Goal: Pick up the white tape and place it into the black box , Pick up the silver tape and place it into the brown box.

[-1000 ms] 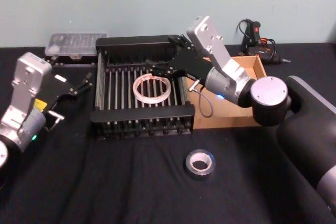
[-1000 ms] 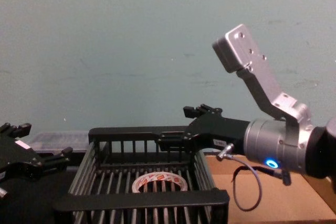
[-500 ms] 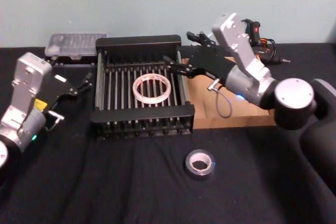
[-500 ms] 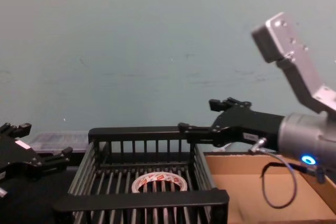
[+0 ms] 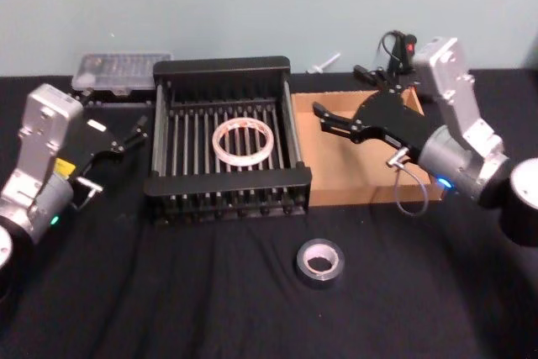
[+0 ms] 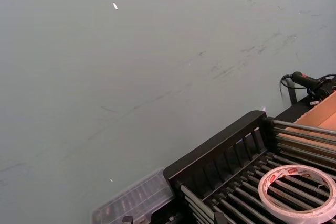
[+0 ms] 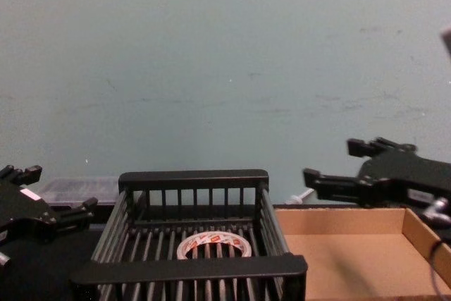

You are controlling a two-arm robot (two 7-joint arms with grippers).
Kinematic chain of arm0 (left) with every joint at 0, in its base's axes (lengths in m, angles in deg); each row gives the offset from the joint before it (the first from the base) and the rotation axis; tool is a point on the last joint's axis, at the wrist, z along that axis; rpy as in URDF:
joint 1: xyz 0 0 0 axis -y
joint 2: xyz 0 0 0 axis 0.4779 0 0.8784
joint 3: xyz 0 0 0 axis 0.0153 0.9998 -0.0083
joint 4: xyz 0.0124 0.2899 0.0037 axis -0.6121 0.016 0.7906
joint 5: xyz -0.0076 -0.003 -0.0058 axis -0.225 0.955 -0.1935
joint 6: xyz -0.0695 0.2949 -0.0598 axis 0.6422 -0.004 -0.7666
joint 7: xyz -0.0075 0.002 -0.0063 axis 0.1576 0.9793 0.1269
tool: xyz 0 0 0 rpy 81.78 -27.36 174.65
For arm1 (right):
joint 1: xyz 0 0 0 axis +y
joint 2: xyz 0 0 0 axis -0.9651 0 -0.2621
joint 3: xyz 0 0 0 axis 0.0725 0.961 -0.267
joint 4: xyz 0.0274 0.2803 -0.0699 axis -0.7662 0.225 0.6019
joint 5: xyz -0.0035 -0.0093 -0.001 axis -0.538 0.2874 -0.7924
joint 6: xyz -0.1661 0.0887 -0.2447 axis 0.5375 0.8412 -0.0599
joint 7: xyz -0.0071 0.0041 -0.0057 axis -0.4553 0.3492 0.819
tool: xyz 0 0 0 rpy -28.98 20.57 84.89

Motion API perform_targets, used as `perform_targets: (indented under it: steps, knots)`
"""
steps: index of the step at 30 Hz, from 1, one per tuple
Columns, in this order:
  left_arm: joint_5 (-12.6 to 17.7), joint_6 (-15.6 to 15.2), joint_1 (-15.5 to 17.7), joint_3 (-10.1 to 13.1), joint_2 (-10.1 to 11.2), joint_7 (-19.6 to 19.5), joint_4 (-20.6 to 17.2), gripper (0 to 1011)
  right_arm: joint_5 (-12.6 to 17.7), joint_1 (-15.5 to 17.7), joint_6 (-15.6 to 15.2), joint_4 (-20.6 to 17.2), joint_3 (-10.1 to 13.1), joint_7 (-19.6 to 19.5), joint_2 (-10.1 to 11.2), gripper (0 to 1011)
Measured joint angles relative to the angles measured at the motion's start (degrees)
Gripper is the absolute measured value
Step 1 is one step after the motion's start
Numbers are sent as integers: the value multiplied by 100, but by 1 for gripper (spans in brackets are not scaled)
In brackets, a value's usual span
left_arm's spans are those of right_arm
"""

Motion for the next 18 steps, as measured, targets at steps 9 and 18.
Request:
perform_targets:
  steps: [9,18]
  knots:
    - [0,0,0,0,0,0,0,1001,331,827,-379,-880,322,-68,431,1002]
    - [0,0,0,0,0,0,0,1001,543,1390,-913,-1494,345,-70,725,1002]
